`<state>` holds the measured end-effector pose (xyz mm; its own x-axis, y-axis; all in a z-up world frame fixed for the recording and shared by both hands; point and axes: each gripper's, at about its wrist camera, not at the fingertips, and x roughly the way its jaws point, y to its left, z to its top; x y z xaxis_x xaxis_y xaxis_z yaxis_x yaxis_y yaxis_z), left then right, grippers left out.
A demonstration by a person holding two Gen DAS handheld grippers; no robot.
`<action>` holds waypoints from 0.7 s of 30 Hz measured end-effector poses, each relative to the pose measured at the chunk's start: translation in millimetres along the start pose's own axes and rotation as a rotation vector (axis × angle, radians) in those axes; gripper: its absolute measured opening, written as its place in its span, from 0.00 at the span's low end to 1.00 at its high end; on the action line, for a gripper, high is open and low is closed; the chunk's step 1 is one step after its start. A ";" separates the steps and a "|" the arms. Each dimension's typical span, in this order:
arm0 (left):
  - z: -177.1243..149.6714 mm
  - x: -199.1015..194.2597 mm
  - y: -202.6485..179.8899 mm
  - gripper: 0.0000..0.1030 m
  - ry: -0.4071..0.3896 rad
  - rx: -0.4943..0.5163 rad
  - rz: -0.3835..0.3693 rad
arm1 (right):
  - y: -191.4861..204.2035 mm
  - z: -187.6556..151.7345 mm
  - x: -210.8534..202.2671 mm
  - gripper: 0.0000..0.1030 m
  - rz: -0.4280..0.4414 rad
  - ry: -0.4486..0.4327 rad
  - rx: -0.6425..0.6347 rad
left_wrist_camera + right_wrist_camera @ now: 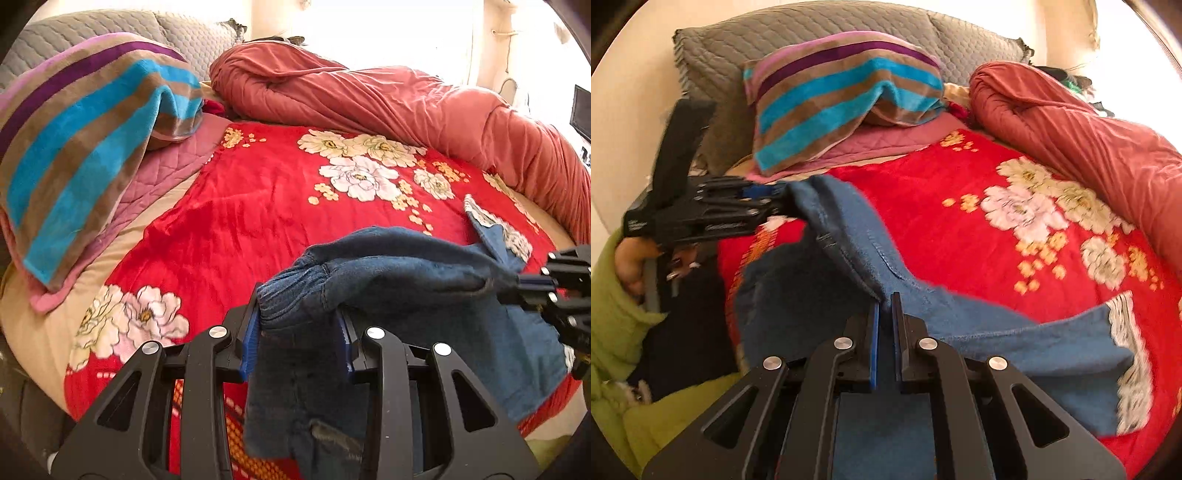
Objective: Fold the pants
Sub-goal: 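Lift the waistband with both tools and fold the pants over onto themselves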
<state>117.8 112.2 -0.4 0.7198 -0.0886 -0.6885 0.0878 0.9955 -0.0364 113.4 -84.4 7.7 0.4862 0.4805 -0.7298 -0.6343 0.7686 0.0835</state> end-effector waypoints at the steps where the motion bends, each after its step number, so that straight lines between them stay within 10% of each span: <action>1: -3.6 -2.9 -0.9 0.26 0.002 0.004 -0.003 | 6.1 -4.4 -1.8 0.05 0.001 0.008 -0.008; 21: -72.6 -22.5 34.0 0.31 0.145 -0.118 0.033 | 82.8 -63.8 33.1 0.08 0.058 0.245 -0.071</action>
<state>54.6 150.6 -38.8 0.6137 -0.0590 -0.7874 -0.0213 0.9956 -0.0911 38.6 -31.7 -52.9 0.2928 0.3997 -0.8686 -0.7016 0.7070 0.0888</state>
